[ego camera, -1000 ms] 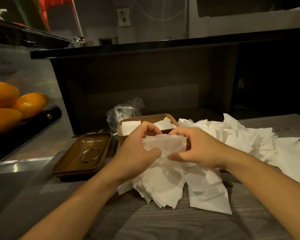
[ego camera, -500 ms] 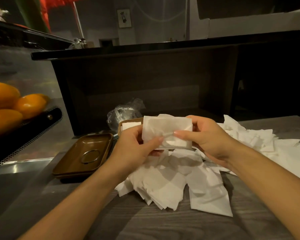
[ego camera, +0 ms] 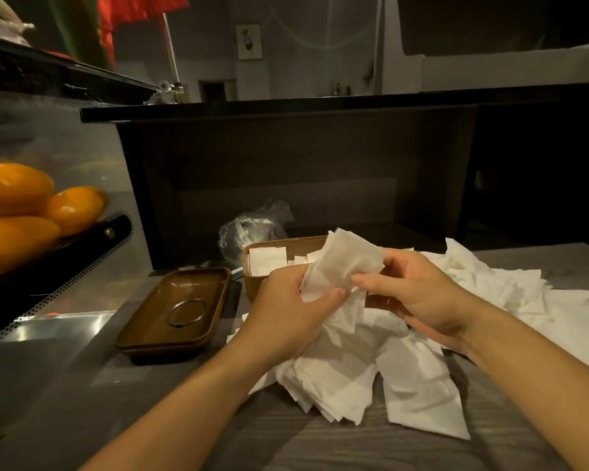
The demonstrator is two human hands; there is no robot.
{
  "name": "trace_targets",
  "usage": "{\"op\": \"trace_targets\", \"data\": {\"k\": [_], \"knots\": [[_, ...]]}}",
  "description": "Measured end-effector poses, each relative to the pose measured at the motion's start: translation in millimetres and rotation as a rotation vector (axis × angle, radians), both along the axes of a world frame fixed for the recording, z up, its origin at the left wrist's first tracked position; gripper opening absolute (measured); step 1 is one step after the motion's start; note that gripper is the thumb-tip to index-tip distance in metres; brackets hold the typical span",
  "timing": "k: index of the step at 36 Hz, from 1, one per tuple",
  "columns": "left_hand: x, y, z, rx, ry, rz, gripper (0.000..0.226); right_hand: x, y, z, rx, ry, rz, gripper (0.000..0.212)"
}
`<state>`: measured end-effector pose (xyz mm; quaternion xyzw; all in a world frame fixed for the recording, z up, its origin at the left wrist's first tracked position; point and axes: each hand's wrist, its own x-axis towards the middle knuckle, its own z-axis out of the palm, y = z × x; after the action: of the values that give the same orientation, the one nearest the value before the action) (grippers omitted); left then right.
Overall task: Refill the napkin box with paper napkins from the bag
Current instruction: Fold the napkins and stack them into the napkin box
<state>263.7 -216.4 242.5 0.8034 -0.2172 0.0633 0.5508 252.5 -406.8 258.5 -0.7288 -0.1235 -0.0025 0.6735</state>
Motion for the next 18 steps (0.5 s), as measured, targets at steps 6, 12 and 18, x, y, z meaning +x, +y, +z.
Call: {"op": "trace_targets", "data": {"k": [6, 12, 18], "knots": [[-1, 0, 5, 0.069, -0.077, 0.025, 0.017, 9, 14, 7, 0.017, -0.033, -0.175, 0.024], [35, 36, 33, 0.514, -0.367, 0.491, 0.023, 39, 9, 41, -0.161, -0.097, -0.327, 0.020], [50, 40, 22, 0.745, -0.207, 0.492, 0.029, 92, 29, 52, -0.463, -0.060, -0.374, 0.015]]}}
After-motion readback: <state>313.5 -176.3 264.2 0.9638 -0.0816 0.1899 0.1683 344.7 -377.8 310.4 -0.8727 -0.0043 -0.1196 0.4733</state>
